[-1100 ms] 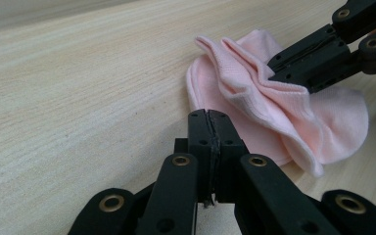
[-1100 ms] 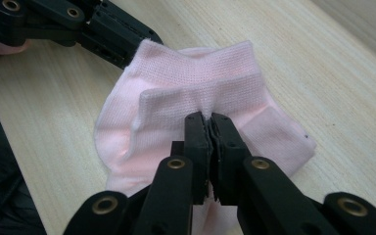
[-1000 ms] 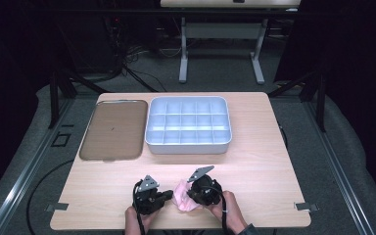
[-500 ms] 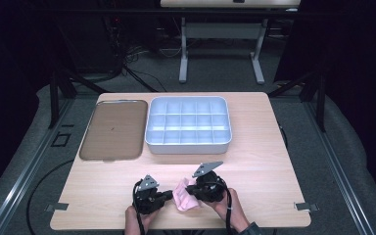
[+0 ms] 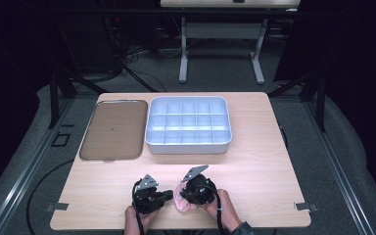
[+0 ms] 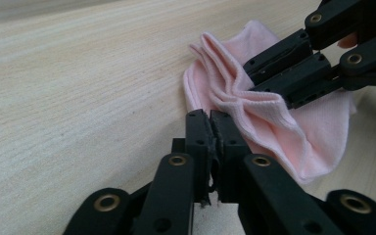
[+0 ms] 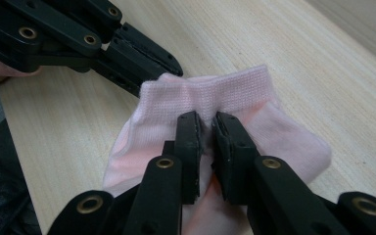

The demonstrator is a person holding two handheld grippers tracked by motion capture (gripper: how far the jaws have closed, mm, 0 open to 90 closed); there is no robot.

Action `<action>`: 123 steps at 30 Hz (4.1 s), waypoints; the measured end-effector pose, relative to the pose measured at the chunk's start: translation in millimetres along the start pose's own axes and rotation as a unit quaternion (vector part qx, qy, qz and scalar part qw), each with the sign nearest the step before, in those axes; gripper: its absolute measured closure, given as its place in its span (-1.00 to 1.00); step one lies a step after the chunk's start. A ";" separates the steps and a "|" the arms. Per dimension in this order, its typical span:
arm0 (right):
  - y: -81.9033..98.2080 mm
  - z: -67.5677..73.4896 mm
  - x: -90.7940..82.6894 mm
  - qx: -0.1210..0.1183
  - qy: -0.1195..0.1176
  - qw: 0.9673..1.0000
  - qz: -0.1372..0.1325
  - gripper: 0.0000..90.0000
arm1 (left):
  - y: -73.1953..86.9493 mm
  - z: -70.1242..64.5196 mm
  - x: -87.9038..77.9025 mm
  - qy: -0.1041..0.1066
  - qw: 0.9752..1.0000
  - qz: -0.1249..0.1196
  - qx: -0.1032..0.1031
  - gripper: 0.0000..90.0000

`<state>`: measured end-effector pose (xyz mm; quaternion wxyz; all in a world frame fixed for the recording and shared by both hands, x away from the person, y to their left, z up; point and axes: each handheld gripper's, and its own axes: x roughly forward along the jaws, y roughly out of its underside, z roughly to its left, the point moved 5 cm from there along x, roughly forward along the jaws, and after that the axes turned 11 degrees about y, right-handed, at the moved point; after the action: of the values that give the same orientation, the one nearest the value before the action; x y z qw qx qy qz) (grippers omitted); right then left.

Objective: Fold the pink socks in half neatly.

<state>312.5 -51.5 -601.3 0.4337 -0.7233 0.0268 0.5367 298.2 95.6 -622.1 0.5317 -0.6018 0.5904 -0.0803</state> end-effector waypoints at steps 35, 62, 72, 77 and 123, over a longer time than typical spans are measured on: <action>29.7 -16.8 -15.8 -0.003 0.056 0.998 -0.016 -0.30 | -7.1 -14.6 5.4 -0.032 0.997 0.017 0.067 0.83; 36.9 -23.3 -10.3 0.025 0.050 0.998 -0.022 -0.44 | -16.5 -23.8 5.7 -0.012 0.992 0.042 0.114 0.99; 38.3 -36.7 -12.2 0.013 0.045 0.999 -0.010 -0.45 | -18.7 -18.1 21.5 0.002 0.993 0.030 0.111 0.99; 35.5 -38.6 -11.0 0.006 0.042 0.999 0.001 -0.47 | -17.3 -14.4 22.6 0.006 0.993 0.010 0.114 0.99; 23.5 -32.8 -48.1 0.120 -0.005 0.992 -0.041 0.87 | -16.7 -16.3 26.1 0.000 0.995 -0.002 0.097 0.99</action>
<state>305.0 -108.3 -575.4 0.5395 -0.6635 0.0594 0.5149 304.4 61.5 -616.9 0.5873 -0.5485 0.5789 -0.1378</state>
